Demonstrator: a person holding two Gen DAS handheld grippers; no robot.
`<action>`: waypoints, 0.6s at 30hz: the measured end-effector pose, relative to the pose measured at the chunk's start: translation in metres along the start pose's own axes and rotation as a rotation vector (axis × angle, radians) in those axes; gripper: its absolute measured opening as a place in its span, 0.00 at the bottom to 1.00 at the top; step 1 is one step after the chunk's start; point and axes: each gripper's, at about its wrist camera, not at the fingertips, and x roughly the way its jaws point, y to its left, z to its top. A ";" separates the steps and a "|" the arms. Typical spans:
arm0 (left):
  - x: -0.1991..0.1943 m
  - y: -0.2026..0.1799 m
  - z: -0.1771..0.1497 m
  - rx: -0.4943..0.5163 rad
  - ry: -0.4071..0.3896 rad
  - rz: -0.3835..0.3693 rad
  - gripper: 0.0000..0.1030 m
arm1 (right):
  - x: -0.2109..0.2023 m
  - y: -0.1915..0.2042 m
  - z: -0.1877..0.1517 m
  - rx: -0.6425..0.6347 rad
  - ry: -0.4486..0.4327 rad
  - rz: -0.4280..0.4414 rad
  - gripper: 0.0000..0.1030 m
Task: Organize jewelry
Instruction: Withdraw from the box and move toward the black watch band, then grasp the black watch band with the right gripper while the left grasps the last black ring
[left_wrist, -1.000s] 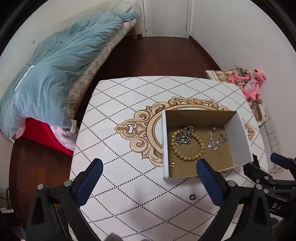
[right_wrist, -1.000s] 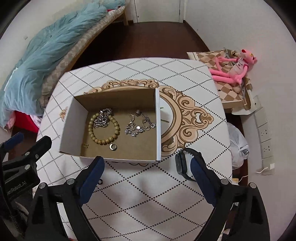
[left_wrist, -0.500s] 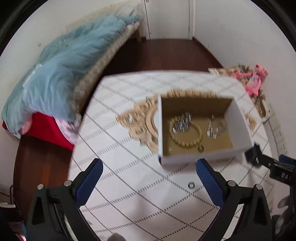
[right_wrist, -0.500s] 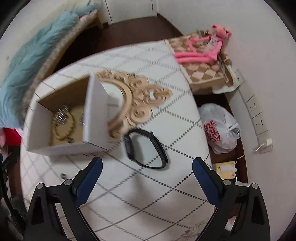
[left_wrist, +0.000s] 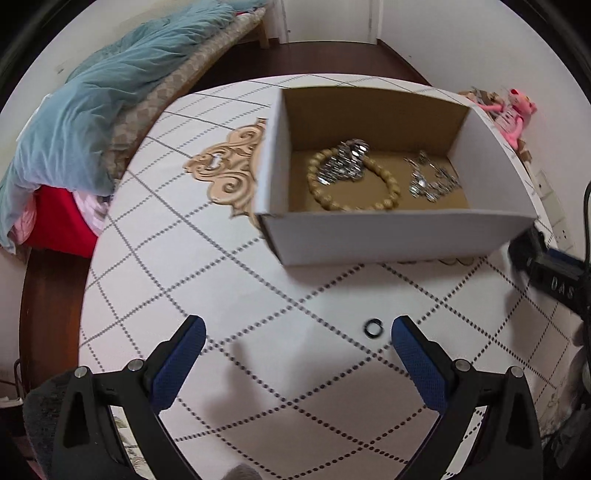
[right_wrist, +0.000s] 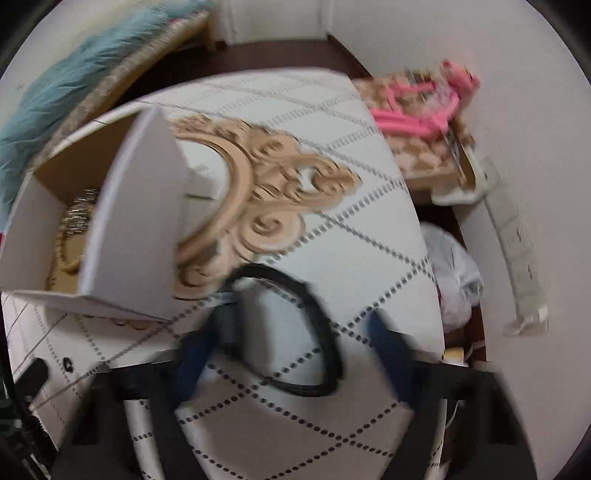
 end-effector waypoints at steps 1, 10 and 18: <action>0.001 -0.003 -0.002 0.003 0.003 -0.011 1.00 | -0.002 0.001 0.000 -0.004 -0.003 -0.016 0.52; 0.003 -0.028 -0.013 0.033 -0.008 -0.101 0.94 | -0.039 0.004 -0.042 0.048 -0.034 0.040 0.51; 0.008 -0.039 -0.019 0.065 -0.019 -0.111 0.53 | -0.046 0.005 -0.076 0.101 -0.015 0.057 0.51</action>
